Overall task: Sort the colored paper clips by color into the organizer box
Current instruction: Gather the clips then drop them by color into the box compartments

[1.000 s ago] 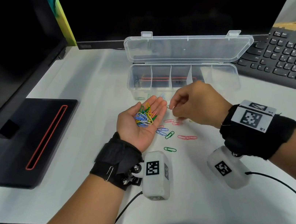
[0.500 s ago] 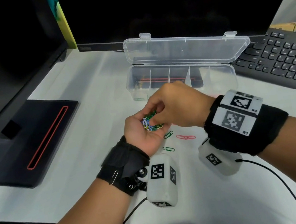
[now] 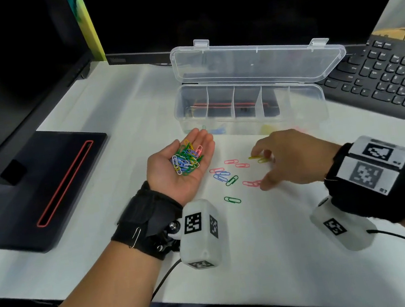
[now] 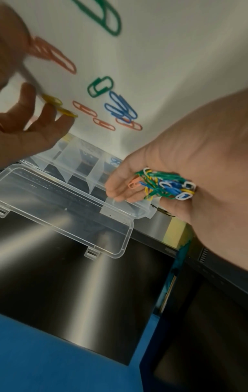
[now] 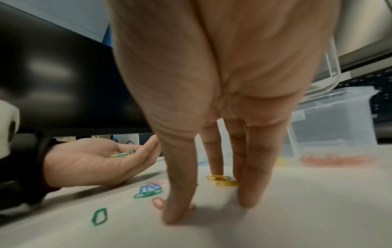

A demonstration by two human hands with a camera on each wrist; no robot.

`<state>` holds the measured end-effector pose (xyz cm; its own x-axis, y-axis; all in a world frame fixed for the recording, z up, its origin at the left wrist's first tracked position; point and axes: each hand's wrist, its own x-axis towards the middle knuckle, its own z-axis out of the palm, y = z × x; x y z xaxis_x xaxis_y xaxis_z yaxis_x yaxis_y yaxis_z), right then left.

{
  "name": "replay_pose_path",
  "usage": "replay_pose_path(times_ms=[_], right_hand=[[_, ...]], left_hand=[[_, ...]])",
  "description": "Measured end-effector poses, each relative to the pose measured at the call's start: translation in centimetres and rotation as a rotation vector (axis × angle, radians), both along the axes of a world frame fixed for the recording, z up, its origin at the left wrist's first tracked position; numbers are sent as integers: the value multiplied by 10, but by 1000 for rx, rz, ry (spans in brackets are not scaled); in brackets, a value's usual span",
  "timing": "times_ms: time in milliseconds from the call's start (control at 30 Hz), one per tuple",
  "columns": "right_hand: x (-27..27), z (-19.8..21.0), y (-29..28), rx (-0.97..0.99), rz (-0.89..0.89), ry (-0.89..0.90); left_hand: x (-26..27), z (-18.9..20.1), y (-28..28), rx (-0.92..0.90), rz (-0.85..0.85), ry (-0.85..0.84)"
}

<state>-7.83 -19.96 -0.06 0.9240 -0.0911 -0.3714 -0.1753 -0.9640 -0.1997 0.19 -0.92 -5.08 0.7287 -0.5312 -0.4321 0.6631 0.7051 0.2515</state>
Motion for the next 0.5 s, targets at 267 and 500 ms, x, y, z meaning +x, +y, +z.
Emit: replay_pose_path(times_ms=[267,500], right_hand=[[17,-2,31,91,34,5],[20,-11,48,79,235,-82]], left_hand=[[-2,3,1,53,-1,2],[-5,6,5,72,12,1]])
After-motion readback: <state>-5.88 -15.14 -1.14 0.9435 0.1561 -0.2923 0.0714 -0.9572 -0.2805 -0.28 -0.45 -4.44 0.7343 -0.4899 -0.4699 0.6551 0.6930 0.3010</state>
